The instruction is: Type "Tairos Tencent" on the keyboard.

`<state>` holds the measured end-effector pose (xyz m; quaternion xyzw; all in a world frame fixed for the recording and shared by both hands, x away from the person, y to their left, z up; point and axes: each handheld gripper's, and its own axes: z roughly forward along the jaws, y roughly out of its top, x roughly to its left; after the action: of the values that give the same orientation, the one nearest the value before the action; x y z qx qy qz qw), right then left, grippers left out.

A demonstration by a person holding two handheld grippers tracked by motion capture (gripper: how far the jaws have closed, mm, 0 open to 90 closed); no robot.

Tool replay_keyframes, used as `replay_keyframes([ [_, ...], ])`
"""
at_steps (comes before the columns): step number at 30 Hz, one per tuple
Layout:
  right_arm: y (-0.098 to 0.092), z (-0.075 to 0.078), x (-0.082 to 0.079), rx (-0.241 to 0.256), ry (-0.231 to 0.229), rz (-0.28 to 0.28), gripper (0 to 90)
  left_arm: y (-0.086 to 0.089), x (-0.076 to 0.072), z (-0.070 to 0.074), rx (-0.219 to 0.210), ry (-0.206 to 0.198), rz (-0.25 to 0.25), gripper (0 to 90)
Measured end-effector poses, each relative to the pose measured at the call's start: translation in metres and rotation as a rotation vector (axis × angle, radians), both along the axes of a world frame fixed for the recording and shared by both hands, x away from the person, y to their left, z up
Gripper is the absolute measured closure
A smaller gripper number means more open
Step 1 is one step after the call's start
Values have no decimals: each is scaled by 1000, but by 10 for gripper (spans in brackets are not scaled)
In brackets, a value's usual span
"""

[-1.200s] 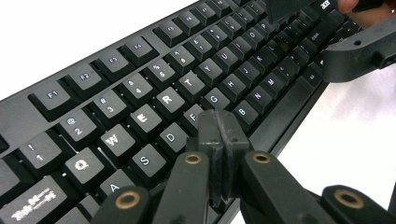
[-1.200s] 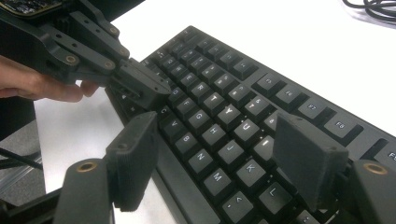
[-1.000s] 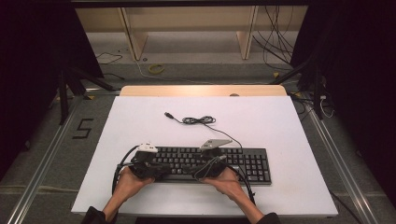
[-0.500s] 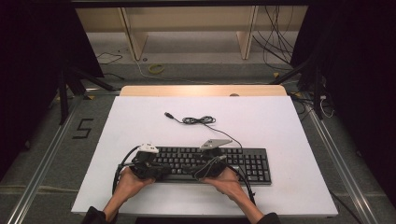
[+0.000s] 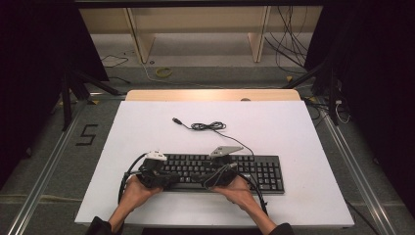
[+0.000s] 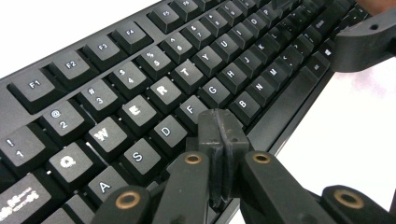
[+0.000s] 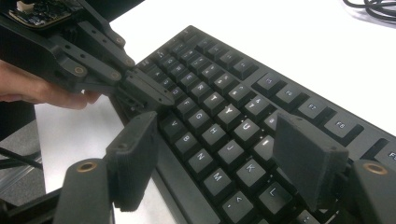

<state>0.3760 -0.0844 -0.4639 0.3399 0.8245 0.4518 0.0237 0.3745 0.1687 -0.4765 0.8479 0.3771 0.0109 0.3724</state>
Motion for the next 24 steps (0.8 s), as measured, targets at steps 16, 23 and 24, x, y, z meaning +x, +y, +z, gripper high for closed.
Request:
replay_keyframes([
  [16,-1,1,0,4,-3,-1,321,2,0,2,-25,-6,18,891],
  [23,-1,1,0,6,-6,-2,320,5,-1,7,-52,-20,29,890],
  [24,-1,1,0,6,-6,-2,321,5,-1,7,-56,-22,30,889],
])
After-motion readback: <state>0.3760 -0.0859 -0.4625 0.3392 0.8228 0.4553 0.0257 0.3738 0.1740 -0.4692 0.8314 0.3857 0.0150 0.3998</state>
